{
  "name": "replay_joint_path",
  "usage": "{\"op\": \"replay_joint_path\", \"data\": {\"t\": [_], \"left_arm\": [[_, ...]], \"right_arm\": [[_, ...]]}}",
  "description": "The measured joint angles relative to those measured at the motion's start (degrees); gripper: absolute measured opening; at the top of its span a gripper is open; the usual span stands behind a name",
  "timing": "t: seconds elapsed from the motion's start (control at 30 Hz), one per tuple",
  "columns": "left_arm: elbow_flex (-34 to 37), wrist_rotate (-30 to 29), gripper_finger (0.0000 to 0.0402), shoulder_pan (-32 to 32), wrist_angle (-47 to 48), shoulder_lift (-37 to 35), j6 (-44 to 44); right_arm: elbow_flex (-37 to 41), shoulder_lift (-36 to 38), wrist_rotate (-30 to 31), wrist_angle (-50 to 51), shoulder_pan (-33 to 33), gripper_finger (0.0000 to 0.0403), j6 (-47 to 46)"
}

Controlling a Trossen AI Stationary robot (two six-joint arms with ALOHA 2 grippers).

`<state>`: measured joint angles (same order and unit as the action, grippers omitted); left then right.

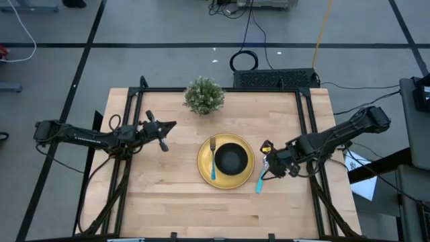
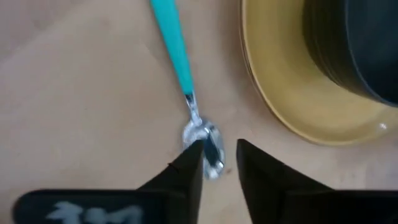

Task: Set table place
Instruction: Put the blue spoon into the black bowl on the yellow plate

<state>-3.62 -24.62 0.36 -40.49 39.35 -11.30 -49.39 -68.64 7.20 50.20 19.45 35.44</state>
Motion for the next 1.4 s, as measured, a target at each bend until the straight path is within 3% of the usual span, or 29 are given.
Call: {"op": "replay_joint_path", "data": {"t": [0.17, 0.37, 0.73, 1.4], "left_arm": [[0.0, 0.0, 0.0024, 0.0, 0.0, 0.0, 3.0], [0.0, 0.0, 0.0024, 0.0, 0.0, 0.0, 4.1], [0.0, 0.0, 0.0024, 0.0, 0.4, 0.0, 4.4], [0.0, 0.0, 0.0024, 0.0, 2.3, 0.0, 4.4]], "right_arm": [[0.0, -0.4, -4.5, -4.8, 0.1, 0.0139, 1.9], [0.0, -0.6, -9.1, -11.3, 0.0, 0.0164, 4.5], [4.8, -4.8, -11.8, -16.0, -0.7, 0.0163, 8.4], [5.9, -12.3, -17.1, -22.5, -1.4, 0.0162, 13.6]]}}
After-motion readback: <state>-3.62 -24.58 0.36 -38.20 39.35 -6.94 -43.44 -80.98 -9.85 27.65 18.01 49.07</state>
